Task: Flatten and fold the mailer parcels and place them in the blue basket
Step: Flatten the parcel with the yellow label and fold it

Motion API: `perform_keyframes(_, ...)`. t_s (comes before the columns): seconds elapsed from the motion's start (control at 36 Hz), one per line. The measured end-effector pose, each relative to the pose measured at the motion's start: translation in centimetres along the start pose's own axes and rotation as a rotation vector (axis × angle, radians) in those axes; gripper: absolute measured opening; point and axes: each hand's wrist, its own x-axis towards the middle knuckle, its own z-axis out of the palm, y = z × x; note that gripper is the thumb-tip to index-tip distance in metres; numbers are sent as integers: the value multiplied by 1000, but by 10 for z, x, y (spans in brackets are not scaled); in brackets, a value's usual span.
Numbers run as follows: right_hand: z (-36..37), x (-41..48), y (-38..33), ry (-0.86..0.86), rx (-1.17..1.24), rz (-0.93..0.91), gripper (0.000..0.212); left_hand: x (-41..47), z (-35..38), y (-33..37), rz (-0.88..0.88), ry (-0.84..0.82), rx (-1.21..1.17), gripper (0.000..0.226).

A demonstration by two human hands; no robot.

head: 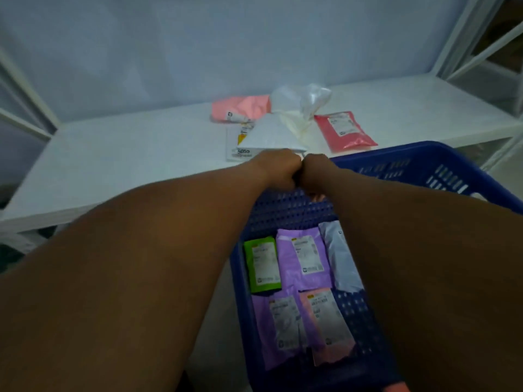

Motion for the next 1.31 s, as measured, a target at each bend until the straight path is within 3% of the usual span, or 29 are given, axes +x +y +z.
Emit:
perform_keyframes(0.11,-1,4,-20,69,79,-62,15,-21,4,-33,-80,124,-78,19)
perform_keyframes(0.28,21,39,-43,-31,184,-104,20,-51,17,-92,-159,193,9,41)
perform_keyframes(0.47,54,64,-88,-50,352,-190,18,-50,21,-129,-418,412,-129,42)
perform_keyframes(0.61,63,83,-102,277,188,-266,28,-27,38,-140,-575,461,-301,34)
perform_keyframes(0.69,69,94,-102,391,136,-290,10,-14,52,-147,-633,467,-344,23)
perform_keyframes(0.72,73,99,-102,412,116,-309,13,-11,58,-149,-640,476,-376,22)
perform_keyframes(0.89,82,120,-96,523,-7,-363,25,11,69,-149,-775,489,-534,46)
perform_keyframes(1.06,83,133,-85,584,-57,-169,48,30,83,-155,-794,533,-555,51)
perform_keyframes(1.17,83,144,-91,480,146,25,64,38,90,-160,-807,516,-489,51)
perform_keyframes(1.31,89,152,-94,523,226,64,59,42,93,-167,-788,522,-489,51)
